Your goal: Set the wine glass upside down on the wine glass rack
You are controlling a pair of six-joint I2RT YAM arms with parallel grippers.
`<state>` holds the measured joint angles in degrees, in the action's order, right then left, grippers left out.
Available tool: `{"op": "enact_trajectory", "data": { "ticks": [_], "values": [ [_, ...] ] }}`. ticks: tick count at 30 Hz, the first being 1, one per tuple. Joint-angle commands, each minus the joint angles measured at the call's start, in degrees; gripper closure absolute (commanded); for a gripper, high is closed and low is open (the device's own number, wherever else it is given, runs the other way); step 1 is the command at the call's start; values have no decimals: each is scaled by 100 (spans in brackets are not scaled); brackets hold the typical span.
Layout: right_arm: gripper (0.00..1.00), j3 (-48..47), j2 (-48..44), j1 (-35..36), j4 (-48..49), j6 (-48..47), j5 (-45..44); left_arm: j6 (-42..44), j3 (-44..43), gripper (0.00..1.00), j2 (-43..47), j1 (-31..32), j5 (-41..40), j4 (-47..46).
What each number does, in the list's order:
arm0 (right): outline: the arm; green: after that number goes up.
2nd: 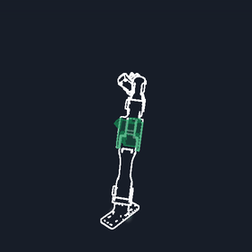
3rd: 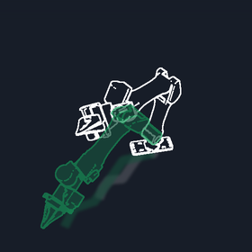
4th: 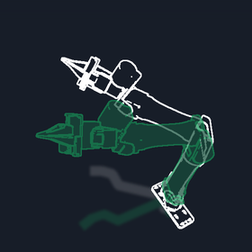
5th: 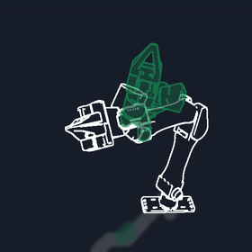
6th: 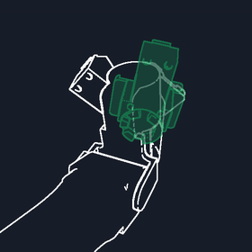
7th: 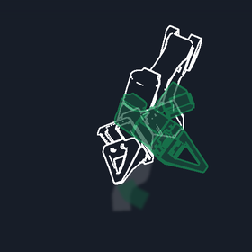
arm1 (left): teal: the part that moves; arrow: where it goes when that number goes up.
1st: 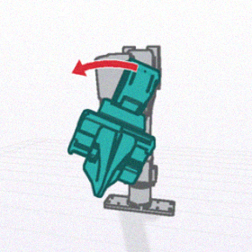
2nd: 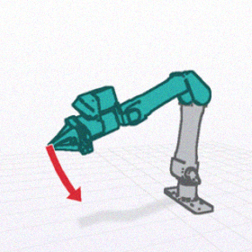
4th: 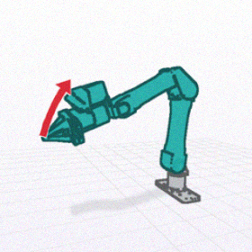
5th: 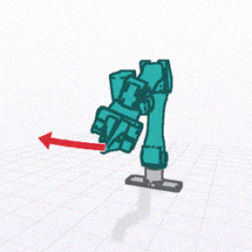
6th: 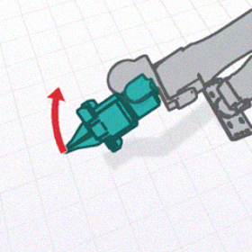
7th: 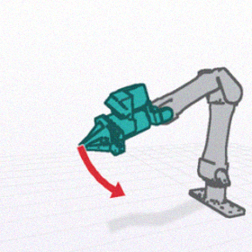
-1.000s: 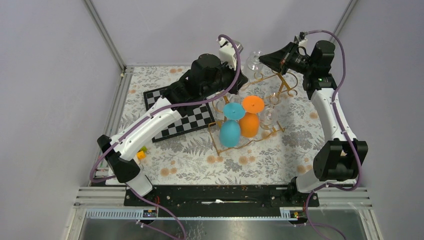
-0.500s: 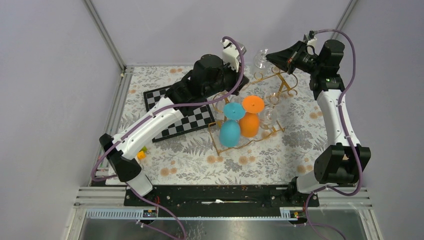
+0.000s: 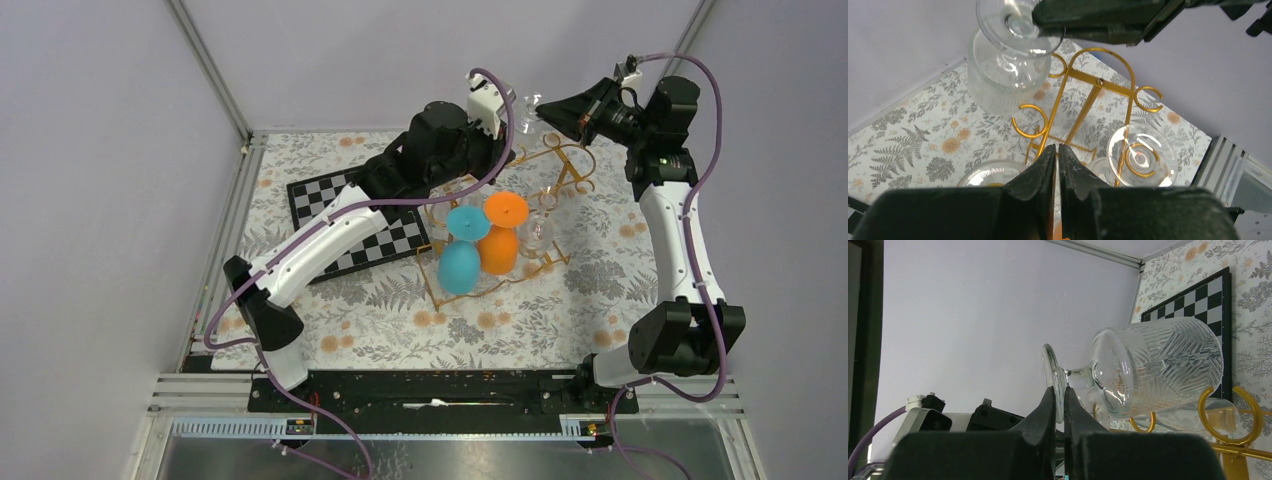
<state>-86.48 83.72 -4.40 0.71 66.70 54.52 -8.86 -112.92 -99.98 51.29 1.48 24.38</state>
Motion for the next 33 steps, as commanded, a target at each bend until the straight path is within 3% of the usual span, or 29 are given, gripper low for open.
{"op": "enact_trajectory", "data": {
  "ticks": [1,19,25,33],
  "values": [
    [100,-264,-286,-8,40,-71,124,-81,-546,89,-144,12,-62,-67],
    [100,230,472,324,681,596,226,-187,-109,89,73,10,-130,-188],
    [100,58,461,370,-239,119,68,-151,4,89,178,8,-266,-266],
    [100,441,183,414,-289,90,63,-188,63,90,237,8,-391,-254]
  ]
}}
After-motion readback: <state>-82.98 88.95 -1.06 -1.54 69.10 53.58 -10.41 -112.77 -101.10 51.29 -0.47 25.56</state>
